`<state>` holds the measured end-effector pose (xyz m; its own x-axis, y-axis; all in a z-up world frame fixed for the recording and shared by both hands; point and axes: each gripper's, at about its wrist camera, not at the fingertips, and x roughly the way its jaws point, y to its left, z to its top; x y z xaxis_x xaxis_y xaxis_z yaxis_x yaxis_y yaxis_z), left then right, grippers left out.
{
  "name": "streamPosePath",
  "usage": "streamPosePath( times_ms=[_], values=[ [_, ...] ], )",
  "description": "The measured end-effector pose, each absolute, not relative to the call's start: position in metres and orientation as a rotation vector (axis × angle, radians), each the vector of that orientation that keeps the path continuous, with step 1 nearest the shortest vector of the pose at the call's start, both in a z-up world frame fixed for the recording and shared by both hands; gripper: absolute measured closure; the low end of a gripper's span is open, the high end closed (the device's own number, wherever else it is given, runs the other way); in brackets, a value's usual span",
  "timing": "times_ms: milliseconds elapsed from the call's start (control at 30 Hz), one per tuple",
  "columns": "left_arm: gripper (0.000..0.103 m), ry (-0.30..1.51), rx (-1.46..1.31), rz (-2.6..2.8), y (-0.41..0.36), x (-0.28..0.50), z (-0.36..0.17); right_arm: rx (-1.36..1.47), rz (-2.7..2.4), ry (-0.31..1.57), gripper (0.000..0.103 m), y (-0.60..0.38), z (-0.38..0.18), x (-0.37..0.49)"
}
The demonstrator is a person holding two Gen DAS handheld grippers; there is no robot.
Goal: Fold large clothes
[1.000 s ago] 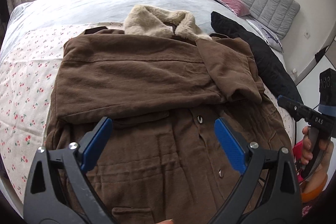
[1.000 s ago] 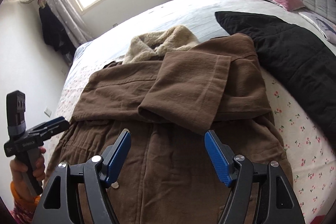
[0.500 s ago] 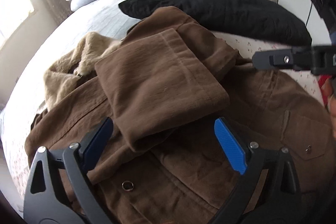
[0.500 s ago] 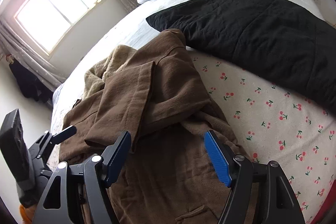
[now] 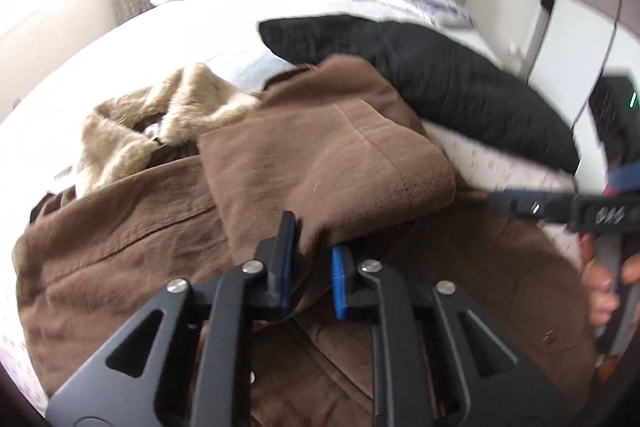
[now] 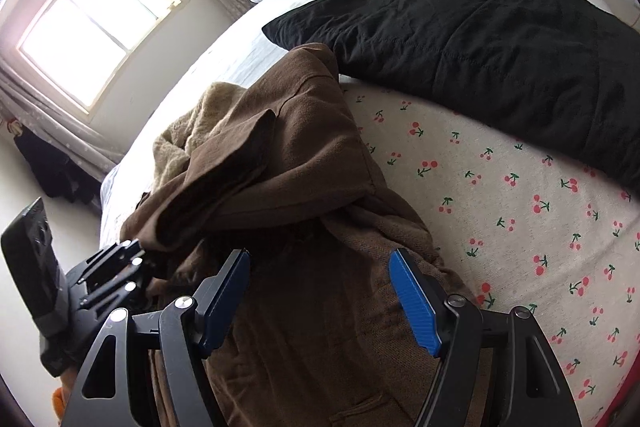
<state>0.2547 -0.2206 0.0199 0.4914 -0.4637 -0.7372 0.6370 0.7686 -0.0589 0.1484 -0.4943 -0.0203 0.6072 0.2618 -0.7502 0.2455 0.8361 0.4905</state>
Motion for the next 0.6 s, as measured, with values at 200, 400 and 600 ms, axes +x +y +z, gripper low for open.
streamPosePath(
  times_ms=[200,400,600],
  values=[
    [0.092,0.854,-0.056,-0.517,-0.119,0.274,0.023,0.6,0.017,0.941,0.03,-0.49,-0.022,0.149],
    [0.064,0.986,-0.126,-0.253,-0.032,0.285,-0.014,0.589,0.038,0.943,0.03,-0.484,-0.022,0.152],
    [0.044,0.99,-0.229,-0.302,-0.005,0.295,-0.018,0.569,0.032,0.955,0.03,-0.478,-0.025,0.155]
  ],
)
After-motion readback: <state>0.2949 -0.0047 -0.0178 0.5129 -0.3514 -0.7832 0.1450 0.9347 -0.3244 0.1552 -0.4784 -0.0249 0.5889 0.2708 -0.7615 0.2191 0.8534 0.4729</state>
